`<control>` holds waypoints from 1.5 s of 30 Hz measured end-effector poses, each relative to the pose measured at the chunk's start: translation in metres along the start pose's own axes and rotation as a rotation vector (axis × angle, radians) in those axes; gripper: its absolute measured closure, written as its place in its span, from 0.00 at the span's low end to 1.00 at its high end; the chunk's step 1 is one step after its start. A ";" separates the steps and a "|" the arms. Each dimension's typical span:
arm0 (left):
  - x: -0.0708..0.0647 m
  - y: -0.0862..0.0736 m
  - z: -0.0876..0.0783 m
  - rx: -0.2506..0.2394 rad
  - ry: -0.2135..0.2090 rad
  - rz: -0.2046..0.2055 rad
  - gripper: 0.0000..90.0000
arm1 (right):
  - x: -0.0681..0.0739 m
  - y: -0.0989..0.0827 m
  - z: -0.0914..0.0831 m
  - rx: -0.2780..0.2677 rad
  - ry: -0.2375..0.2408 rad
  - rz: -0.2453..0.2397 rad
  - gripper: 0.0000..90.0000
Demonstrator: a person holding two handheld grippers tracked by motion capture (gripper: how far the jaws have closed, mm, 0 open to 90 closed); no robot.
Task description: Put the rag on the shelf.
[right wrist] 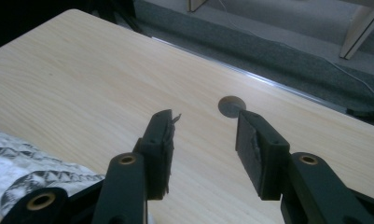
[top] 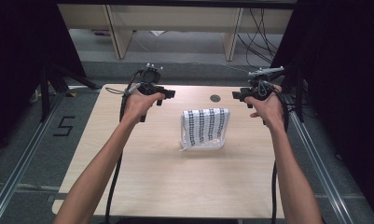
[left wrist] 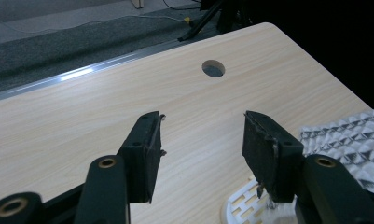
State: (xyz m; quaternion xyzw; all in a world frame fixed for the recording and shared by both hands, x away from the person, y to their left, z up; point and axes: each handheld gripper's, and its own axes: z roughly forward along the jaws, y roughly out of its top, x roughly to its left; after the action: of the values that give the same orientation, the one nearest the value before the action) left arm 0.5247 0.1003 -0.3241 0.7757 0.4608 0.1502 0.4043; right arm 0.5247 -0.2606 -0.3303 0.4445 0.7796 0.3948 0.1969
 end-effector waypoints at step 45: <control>-0.022 -0.063 -0.039 -0.075 -0.069 0.026 0.37 | 0.043 -0.039 -0.056 -0.073 0.041 -0.056 0.45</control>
State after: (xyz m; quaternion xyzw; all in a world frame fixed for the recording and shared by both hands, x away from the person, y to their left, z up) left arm 0.4521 0.1161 -0.3444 0.7706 0.4304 0.1460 0.4467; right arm 0.4441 -0.2599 -0.3251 0.4067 0.7809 0.4260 0.2080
